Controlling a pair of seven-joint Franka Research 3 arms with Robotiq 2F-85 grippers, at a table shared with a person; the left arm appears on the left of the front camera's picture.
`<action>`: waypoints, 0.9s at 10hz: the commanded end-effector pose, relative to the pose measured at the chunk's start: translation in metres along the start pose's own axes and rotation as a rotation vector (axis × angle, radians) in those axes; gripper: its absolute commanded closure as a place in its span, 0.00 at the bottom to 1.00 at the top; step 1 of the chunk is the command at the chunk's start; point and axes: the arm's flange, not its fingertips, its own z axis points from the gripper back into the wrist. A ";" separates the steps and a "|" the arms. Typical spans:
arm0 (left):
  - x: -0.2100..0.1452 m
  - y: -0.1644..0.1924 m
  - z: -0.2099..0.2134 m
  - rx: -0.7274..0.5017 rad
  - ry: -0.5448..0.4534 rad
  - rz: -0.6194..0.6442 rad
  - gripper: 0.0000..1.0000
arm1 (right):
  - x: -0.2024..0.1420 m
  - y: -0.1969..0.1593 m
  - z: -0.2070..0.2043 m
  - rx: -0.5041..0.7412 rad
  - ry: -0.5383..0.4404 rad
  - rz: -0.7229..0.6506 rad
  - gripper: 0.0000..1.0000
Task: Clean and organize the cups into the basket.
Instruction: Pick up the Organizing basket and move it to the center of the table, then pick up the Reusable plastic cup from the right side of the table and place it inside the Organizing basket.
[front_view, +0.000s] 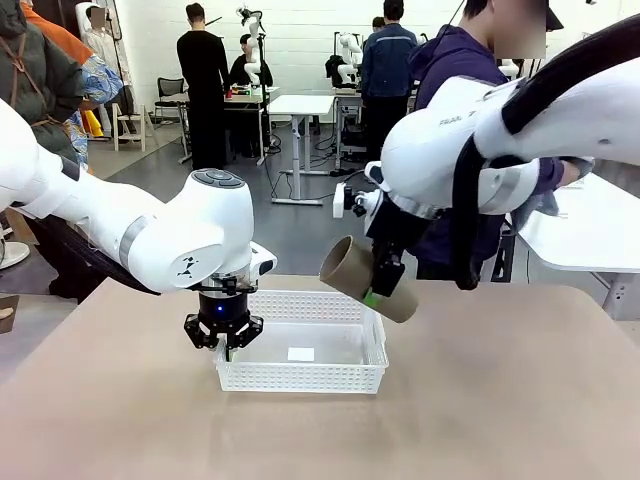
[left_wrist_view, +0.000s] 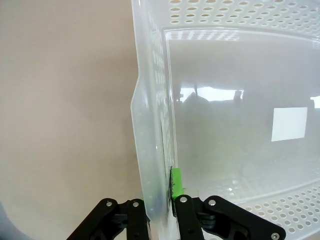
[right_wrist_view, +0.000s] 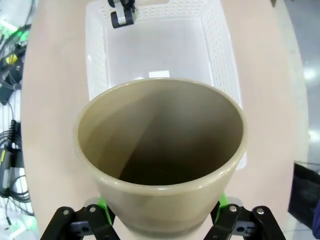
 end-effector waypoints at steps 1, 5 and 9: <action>-0.003 0.000 -0.001 0.016 -0.009 0.002 1.00 | 0.013 -0.005 0.022 0.004 -0.040 0.002 0.15; -0.003 0.000 -0.001 0.016 -0.009 0.002 1.00 | 0.000 0.000 0.000 0.000 0.000 0.000 0.15; -0.003 0.000 -0.001 0.016 -0.009 0.002 1.00 | 0.038 0.009 -0.012 0.035 0.082 0.063 0.15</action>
